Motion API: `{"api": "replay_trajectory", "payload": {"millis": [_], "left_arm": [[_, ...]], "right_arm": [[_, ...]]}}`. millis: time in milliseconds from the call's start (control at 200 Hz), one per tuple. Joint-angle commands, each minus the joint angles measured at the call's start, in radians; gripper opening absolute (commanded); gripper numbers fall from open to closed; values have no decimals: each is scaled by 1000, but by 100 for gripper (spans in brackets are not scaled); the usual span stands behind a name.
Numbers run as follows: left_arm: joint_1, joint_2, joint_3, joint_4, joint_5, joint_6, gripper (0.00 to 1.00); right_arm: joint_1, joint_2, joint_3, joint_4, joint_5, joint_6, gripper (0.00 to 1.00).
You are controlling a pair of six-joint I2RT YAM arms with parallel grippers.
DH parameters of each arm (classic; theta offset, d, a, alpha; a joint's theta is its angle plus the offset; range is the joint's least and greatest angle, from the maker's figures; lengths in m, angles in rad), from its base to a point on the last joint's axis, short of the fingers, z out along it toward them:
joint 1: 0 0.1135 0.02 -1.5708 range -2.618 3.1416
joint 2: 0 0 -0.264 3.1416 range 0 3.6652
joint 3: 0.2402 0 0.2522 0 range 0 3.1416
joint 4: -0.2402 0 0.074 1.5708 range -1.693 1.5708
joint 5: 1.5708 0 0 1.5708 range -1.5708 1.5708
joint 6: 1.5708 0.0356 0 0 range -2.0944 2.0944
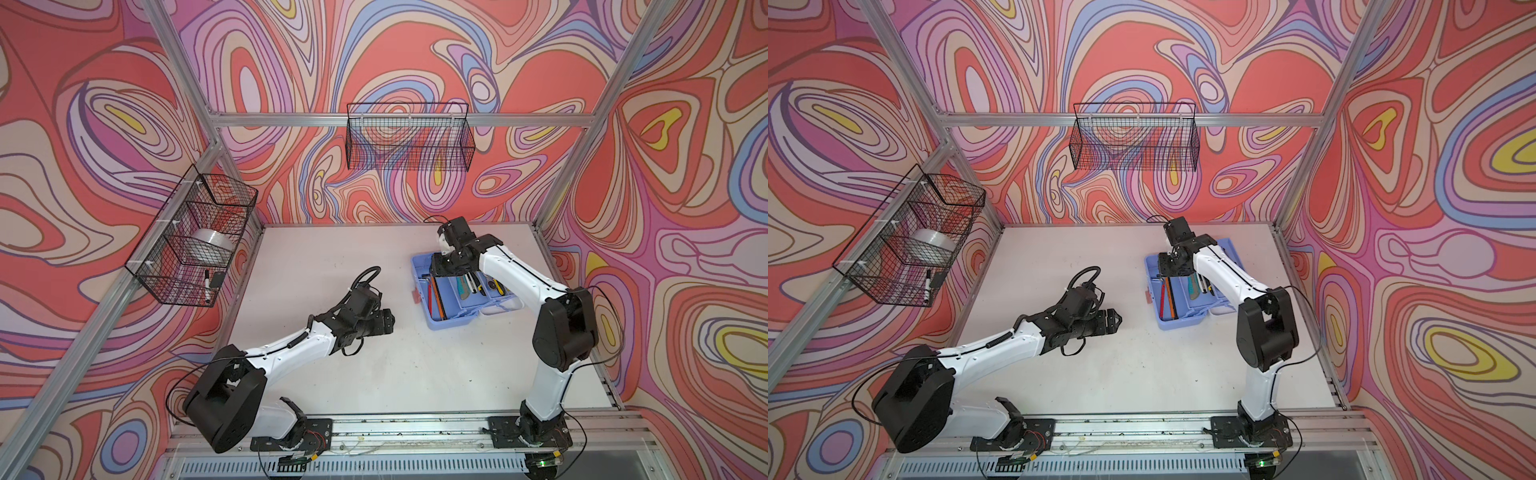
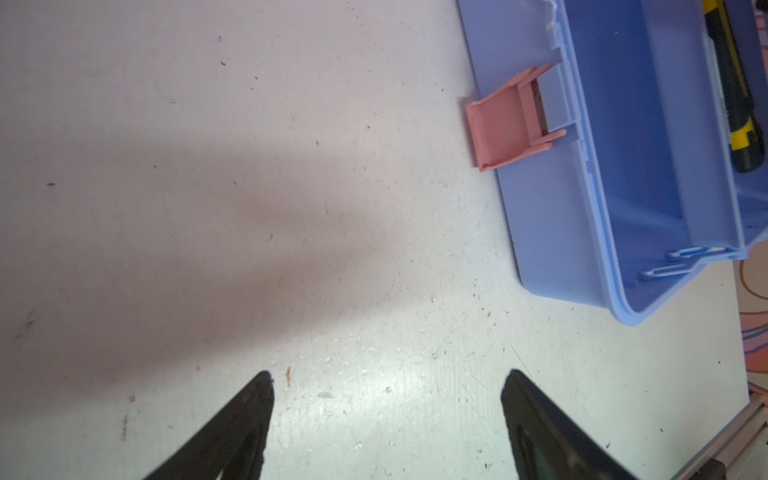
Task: Pack the tool kit
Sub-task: 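Lower the red hex key into the tray beside the orange key with right, then open the right gripper to release the red key while left moves to box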
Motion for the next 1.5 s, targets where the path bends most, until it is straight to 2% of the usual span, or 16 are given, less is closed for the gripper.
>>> {"api": "replay_trajectory", "payload": {"millis": [0, 185, 406, 541, 666, 796, 906, 1112, 1322, 1497], "left_arm": [[-1, 32, 27, 45, 56, 0, 81], [-4, 48, 31, 59, 74, -6, 80], [-4, 36, 17, 58, 67, -11, 80], [-4, 30, 9, 56, 55, -12, 80], [-4, 26, 9, 52, 51, -14, 80], [-4, 24, 15, 43, 44, -8, 80], [-4, 24, 18, 40, 42, -5, 80], [-4, 27, 16, 40, 43, -6, 80], [-4, 17, 15, 32, 35, 0, 80], [-4, 12, 10, 30, 25, 4, 80]], "right_arm": [[-3, -19, -56, -24, 103, -6, 48], [-5, -35, -125, 13, 137, -24, 48], [-9, -9, -138, 26, 142, -40, 43], [-9, 2, -154, 39, 83, -53, 37], [-8, 17, -183, 48, 69, -45, 28], [-8, 8, -211, 64, 52, -35, 26], [-5, 0, -225, 70, 23, -21, 19], [65, -6, -244, 83, -7, 35, 5], [151, 2, -232, 100, -12, 142, 2], [232, 22, -192, 100, -17, 179, 2]]}}
